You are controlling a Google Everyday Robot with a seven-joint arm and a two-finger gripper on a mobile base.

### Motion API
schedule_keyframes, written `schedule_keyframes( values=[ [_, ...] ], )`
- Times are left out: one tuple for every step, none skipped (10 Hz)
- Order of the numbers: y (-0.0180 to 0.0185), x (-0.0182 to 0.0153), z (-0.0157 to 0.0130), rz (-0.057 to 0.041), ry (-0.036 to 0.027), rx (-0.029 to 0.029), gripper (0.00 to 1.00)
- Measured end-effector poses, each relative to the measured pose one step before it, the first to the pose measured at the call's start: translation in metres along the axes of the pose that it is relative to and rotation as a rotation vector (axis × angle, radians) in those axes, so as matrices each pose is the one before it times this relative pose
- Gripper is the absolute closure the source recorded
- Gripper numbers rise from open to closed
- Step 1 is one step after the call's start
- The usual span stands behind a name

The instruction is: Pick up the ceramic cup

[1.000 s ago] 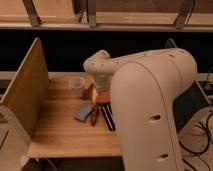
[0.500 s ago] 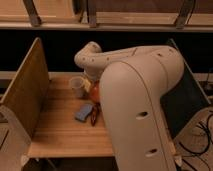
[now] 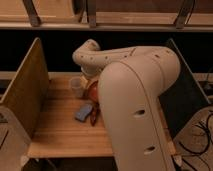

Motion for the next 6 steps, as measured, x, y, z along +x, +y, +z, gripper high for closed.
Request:
schedule_keyframes(
  values=[
    [-0.00690,0.00042,-0.00117,0.01754,-0.01990,0.01653,0.20],
    [-0.01171,-0.00282,0.00009,0.01143,-0.03563,0.02360,0.20],
    [-0.01524,-0.00590,0.00341,-0.00208,-0.04981,0.02603,0.20],
    [-0.00877,-0.00424,0.00445,-0.00574,-0.03555,0.01271,0.20],
    [-0.00729,-0.00190,0.00595,-0.01071,-0.03295,0.00520,0.20],
    [-0.00338,-0.00128,0.00639,-0.00589,-0.02885,-0.00512,0.20]
  ],
)
